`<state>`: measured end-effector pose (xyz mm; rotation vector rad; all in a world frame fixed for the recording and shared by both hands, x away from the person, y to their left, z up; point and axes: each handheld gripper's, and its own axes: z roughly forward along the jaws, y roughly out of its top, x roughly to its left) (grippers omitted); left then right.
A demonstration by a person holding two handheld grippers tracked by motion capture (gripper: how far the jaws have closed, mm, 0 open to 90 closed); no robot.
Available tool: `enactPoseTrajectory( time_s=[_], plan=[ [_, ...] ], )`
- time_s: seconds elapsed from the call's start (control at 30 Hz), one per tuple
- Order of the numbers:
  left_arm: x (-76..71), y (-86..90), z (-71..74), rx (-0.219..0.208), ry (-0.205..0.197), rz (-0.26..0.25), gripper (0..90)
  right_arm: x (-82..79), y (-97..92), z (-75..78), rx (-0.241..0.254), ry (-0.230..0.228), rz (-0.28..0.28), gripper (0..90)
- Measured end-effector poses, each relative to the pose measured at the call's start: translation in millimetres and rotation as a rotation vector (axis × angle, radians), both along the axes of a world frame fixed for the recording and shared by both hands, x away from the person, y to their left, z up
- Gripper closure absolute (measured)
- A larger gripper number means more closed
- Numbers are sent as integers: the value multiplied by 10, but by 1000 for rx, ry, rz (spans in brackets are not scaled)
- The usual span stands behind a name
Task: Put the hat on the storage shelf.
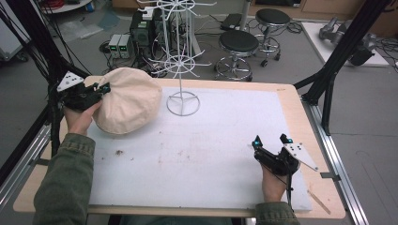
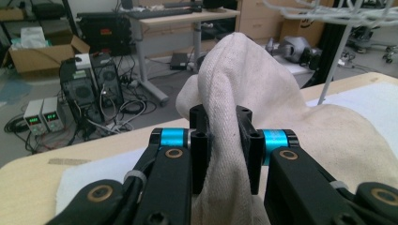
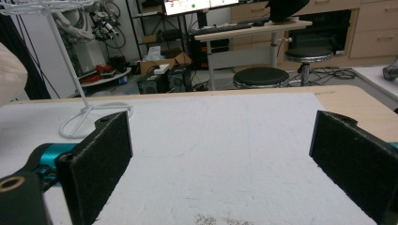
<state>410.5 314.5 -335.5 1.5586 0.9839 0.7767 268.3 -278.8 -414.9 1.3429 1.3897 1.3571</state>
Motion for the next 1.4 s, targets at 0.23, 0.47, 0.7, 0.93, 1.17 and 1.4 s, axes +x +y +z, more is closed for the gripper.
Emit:
enactPoseTrajectory(
  time_s=[0.23,0.47,0.7,0.93,1.17,1.4],
  plan=[
    [-145,25,89,-32,-61,-4,788,-4,4,1,2,2,0,53],
    [-276,114,169,-52,-122,12,788,0,0,0,-1,0,0,53],
    [-434,193,269,-112,-192,0,788,-3,6,1,2,2,0,53],
    [-559,192,373,-164,-264,-25,787,-2,6,0,-2,0,0,53],
    [-659,183,489,-217,-323,-51,787,3,-1,-3,-5,-1,1,53],
    [-709,88,589,-238,-359,-53,785,-2,3,0,-8,-6,-1,53]
  ],
)
